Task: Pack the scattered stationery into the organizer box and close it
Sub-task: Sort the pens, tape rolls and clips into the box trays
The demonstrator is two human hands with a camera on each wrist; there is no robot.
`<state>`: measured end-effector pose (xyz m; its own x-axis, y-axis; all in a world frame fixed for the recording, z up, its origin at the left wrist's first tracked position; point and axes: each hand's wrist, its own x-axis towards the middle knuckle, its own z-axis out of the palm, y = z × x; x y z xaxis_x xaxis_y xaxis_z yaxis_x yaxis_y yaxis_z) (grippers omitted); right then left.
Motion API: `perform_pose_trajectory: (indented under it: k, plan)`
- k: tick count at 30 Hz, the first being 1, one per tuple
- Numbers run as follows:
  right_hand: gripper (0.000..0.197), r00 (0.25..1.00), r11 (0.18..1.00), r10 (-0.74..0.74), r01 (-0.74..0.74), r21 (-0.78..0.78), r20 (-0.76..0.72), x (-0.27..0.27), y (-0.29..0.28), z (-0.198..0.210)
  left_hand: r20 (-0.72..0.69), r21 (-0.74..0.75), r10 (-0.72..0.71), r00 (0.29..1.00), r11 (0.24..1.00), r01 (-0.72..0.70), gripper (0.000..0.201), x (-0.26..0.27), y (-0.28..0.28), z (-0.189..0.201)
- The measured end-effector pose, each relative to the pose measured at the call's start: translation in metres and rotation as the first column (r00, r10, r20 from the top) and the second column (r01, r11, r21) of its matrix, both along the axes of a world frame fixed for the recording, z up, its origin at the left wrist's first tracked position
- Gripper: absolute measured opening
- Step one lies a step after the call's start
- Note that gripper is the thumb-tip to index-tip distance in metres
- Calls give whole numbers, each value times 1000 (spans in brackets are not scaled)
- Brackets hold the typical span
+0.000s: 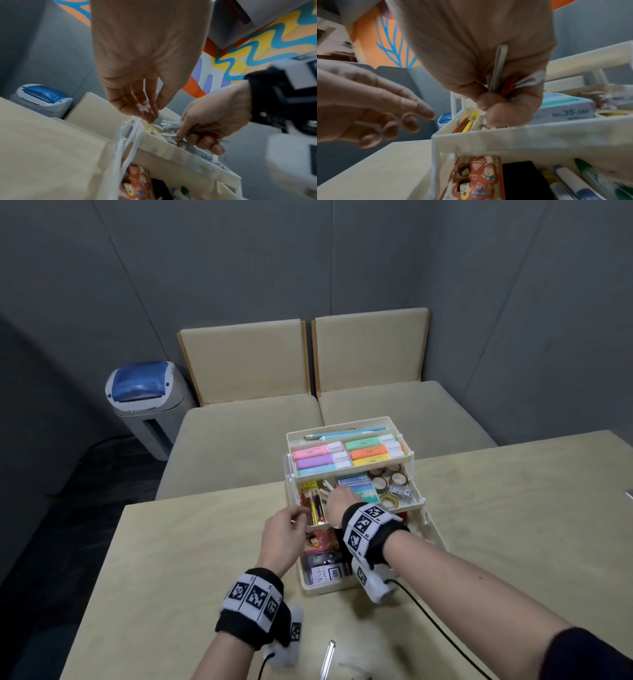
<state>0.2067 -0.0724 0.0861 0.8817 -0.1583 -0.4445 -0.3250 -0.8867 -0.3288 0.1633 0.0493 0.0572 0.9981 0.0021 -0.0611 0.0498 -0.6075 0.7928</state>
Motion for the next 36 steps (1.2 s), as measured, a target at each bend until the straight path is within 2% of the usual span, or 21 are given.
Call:
perform_pose_trajectory:
  k: [4,6,9,13,16,19,25,28,30,33,36]
  plan:
    - [35,999,999,33,-33,-28,-5,3,3,4,-180,-257,-69,981,966,20,26,28,-22,-2]
    - [30,998,997,65,-65,-51,-11,8,6,9,-238,-310,-77,968,951,0,35,41,-28,-5]
    - [27,998,997,60,-59,-46,20,14,7,13,-265,-370,-80,961,929,-25,37,55,-32,-8]
    - [32,998,998,-23,20,66,51,15,2,9,-314,-418,-86,946,907,-57,30,61,-31,-11]
    - [37,999,987,-15,7,161,48,13,-6,2,-398,-533,-101,912,834,-140,20,60,-32,-9]
    - [37,995,974,36,-56,219,93,9,-13,-1,-407,-581,-114,906,798,-161,22,58,-32,-7]
    - [40,964,966,133,-179,187,232,2,-25,4,-373,-622,-110,921,767,-160,24,55,-36,1]
    - [38,947,959,175,-226,170,269,-3,-30,5,-364,-601,-107,925,786,-146,25,51,-38,4]
    - [37,926,961,213,-257,106,312,-11,-34,1,-335,-535,-100,937,839,-101,26,49,-37,1]
    - [45,876,943,324,-328,-51,357,-29,-40,-12,-227,-313,-123,966,949,47,31,45,-34,-2]
    - [47,831,886,461,-407,-223,312,-35,-46,-24,-137,-50,-201,970,979,196,34,40,-32,-5]
